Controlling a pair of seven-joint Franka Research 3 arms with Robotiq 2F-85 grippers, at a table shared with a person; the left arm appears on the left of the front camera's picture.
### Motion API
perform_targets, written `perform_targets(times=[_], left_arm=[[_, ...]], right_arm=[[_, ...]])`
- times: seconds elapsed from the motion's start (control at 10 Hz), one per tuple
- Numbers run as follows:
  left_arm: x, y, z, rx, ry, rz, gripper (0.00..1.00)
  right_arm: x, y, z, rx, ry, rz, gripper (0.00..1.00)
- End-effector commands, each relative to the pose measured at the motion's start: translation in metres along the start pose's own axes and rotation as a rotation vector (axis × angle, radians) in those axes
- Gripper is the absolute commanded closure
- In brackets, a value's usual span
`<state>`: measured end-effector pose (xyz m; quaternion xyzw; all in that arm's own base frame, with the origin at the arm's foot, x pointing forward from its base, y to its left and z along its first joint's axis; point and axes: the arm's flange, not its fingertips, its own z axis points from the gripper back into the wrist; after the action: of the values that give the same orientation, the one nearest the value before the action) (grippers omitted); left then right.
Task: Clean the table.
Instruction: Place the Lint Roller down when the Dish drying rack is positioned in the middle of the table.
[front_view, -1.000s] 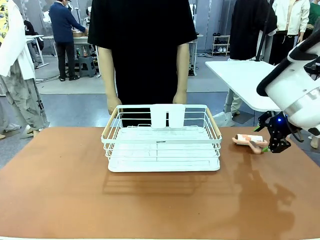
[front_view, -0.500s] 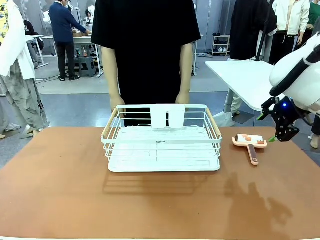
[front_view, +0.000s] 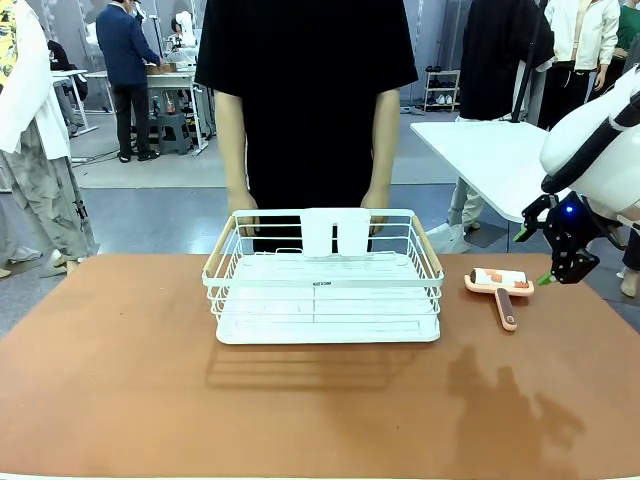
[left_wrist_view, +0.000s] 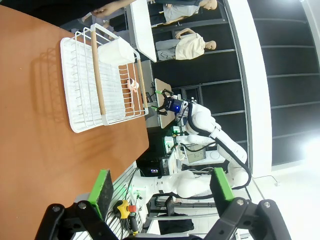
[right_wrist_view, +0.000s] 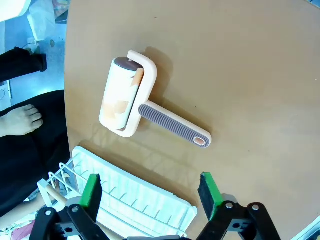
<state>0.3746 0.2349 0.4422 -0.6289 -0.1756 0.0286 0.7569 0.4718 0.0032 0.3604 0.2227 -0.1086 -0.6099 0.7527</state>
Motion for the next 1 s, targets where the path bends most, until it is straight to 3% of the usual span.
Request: perform_targets(times=[0.0, 0.9], left_arm=[[-0.0008, -0.0009, 0.0027, 0.001, -0.002, -0.002, 0.0], [-0.0008, -0.0009, 0.0027, 0.001, -0.002, -0.002, 0.0]], right_arm=[[-0.0005, -0.0036, -0.0035, 0.024, -0.006, 0.003, 0.0], [-0.0005, -0.0036, -0.0035, 0.024, -0.006, 0.003, 0.0]])
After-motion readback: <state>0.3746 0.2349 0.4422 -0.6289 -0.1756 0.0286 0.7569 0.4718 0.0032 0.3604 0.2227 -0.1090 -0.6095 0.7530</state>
